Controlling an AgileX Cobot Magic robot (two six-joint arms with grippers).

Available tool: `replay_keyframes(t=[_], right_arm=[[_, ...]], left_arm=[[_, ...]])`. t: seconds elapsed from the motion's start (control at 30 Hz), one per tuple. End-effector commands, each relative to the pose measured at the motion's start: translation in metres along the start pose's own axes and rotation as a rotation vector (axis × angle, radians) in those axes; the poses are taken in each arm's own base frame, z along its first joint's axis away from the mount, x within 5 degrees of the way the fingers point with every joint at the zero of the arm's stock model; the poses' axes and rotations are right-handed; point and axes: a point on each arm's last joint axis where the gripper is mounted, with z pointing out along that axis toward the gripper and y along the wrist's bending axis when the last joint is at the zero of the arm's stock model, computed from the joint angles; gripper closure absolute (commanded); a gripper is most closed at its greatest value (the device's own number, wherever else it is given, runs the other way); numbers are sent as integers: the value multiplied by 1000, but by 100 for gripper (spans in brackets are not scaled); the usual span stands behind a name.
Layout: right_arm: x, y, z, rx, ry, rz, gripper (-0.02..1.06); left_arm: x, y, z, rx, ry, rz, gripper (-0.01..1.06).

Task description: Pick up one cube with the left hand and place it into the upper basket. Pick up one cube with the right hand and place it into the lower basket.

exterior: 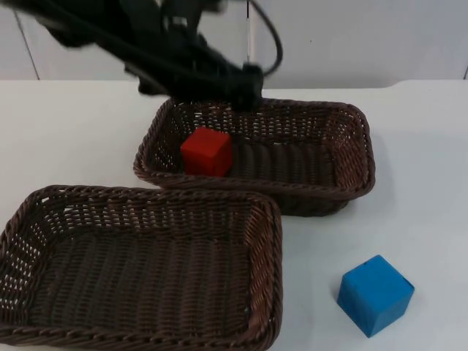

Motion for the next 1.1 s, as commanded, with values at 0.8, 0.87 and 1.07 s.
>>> replay_keyframes(t=[0.8,0.87,1.07], right_arm=[[0,0,0,4,-5,-4,-1],[0,0,0,4,-5,-4,-1],[0,0,0,4,-5,-4,-1]], left_arm=[[-55,-35,-198,145,-188,69,0],[-47,-35,-209,144,-196,70,0],[-24,-37,-239,150,-207,75,0]])
